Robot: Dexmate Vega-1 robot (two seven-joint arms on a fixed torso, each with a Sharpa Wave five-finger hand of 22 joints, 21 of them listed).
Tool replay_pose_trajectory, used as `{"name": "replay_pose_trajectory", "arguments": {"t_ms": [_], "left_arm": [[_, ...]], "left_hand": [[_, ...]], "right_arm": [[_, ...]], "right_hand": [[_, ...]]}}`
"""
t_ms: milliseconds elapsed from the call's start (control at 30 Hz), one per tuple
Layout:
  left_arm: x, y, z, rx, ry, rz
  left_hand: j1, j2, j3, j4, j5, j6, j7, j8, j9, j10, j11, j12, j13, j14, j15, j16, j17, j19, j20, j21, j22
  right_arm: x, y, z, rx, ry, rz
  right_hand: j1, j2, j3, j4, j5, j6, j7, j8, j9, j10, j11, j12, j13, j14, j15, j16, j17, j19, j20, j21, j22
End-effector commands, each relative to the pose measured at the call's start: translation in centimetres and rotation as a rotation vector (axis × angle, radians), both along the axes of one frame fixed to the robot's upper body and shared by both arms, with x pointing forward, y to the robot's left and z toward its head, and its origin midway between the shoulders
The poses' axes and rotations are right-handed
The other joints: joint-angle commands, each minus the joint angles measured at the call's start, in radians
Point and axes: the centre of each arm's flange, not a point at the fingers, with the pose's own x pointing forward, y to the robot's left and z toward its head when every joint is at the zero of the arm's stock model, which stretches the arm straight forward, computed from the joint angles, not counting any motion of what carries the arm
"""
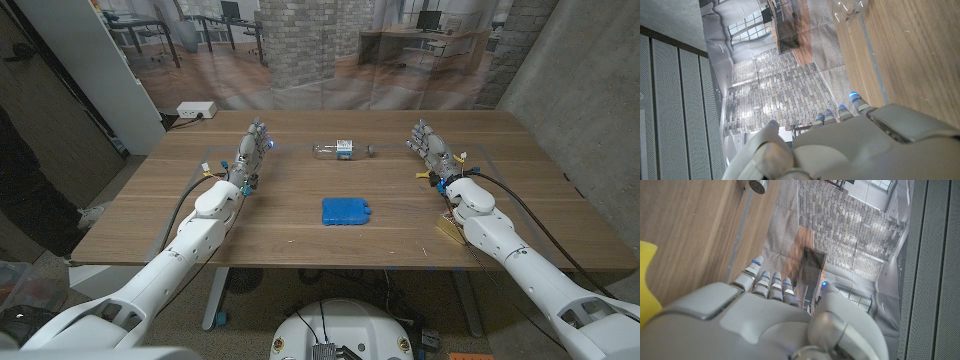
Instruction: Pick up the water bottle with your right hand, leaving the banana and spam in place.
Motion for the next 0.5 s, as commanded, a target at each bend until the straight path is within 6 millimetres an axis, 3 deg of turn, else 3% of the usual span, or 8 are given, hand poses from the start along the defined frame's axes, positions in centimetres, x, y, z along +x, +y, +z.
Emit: {"name": "replay_pose_trajectory", "arguments": {"t_ms": [33, 500], "left_arm": [[0.5, 0.1, -0.1, -0.001, 0.008, 0.001], [0.6, 0.3, -0.4, -0.008, 0.010, 0.003]], "left_hand": [[0.000, 0.041, 0.007, -0.003, 0.006, -0.109, 0.002, 0.004, 0.003, -0.097, -0.002, 0.007, 0.003, -0.135, 0.002, 0.005, 0.004, -0.097, 0.000, 0.005, 0.001], [0.001, 0.042, 0.006, -0.002, 0.005, -0.109, 0.002, 0.004, 0.003, -0.097, 0.000, 0.007, 0.003, -0.134, 0.002, 0.005, 0.004, -0.096, 0.001, 0.002, 0.001]], "right_arm": [[0.4, 0.0, 0.2, -0.006, 0.003, -0.009], [0.2, 0.3, 1.4, -0.069, -0.013, -0.035]], "right_hand": [[0.010, -0.002, 0.009, -0.003, 0.006, 0.000, 0.009, 0.006, 0.005, 0.000, 0.008, 0.004, 0.002, 0.001, 0.007, 0.007, 0.005, 0.007, -0.002, 0.008, 0.002], [0.018, -0.004, 0.014, -0.013, 0.004, 0.000, 0.009, 0.006, 0.005, 0.001, 0.009, 0.003, 0.002, -0.002, 0.008, 0.006, 0.005, 0.004, -0.001, 0.007, 0.002]]}}
